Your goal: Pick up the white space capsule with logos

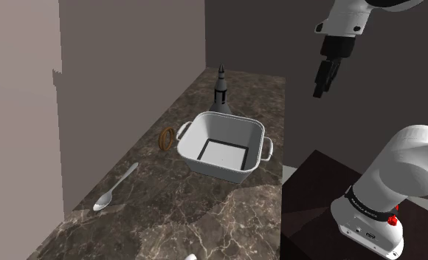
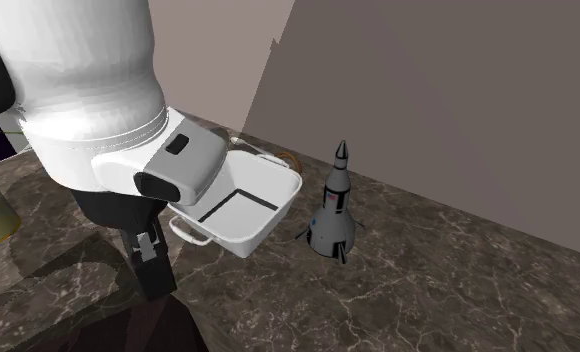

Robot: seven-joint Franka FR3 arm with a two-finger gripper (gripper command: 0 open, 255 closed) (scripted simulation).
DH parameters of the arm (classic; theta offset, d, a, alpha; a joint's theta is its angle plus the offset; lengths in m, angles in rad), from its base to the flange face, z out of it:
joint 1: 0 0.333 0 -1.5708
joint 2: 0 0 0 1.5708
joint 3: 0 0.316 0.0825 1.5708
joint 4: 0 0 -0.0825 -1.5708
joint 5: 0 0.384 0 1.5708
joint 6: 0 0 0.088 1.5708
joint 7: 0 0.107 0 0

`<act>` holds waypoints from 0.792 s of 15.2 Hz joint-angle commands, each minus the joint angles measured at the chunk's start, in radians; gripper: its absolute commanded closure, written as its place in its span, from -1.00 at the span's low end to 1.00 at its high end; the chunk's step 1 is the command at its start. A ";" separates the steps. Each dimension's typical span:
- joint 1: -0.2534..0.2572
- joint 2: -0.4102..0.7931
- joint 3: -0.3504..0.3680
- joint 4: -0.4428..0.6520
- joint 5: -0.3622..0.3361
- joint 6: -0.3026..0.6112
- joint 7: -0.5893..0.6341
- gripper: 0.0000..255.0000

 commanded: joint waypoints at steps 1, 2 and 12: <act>0.000 0.000 0.000 0.000 0.000 0.000 0.000 -1.00; 0.001 0.022 0.017 0.007 0.006 0.034 0.020 -1.00; -0.020 0.276 0.178 0.143 -0.001 0.331 0.224 -1.00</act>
